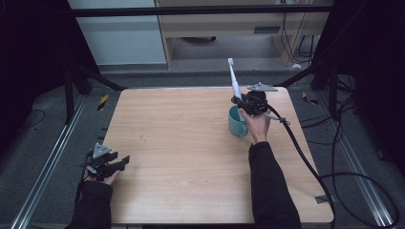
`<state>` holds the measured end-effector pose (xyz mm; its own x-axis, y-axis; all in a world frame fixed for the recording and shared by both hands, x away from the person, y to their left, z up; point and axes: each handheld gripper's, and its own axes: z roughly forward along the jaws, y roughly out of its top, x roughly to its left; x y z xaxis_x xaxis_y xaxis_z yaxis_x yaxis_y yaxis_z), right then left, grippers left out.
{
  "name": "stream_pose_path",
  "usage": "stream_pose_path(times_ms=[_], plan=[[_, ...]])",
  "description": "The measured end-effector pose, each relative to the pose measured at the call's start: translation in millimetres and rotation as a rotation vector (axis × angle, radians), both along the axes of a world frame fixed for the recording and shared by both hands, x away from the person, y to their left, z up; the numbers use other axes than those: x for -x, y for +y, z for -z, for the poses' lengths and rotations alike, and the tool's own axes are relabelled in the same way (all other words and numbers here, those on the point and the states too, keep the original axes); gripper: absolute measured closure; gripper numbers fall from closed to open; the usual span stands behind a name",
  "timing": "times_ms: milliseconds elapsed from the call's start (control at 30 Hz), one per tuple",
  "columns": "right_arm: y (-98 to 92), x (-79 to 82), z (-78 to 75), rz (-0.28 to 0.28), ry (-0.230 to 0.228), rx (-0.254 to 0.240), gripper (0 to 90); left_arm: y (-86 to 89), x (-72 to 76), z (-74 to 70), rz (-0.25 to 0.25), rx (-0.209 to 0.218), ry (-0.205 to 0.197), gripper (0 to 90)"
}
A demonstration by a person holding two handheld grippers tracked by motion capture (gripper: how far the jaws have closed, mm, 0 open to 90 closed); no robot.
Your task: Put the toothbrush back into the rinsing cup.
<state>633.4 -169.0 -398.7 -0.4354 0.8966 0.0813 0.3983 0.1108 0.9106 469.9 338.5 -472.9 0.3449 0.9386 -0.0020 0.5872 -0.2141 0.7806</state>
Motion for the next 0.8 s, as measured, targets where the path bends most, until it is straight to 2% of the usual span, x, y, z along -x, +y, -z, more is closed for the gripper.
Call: stream_pose_path(times_ms=[233, 333, 533, 700, 800], plan=[[1.8, 1.7, 11.9, 0.001, 0.042, 0.025, 66.4, -0.3, 0.0, -0.1, -0.001, -0.001, 0.000, 44.8], [4.0, 2.1, 15.8, -0.004, 0.051, 0.057, 66.4, -0.4, 0.0, -0.2, 0.000, -0.001, 0.000, 44.8], [6.9, 1.9, 19.8, -0.005, 0.074, 0.067, 66.2, -0.5, 0.4, -0.6, -0.001, 0.000, -0.001, 44.7], [8.1, 3.1, 23.3, -0.006, 0.106, 0.112, 66.1, -1.0, 0.4, -0.6, 0.000, -0.001, 0.000, 44.8], [6.0, 4.9, 25.1, -0.005, 0.109, 0.100, 66.0, -1.3, 0.4, -0.6, 0.000, -0.002, -0.001, 44.7]])
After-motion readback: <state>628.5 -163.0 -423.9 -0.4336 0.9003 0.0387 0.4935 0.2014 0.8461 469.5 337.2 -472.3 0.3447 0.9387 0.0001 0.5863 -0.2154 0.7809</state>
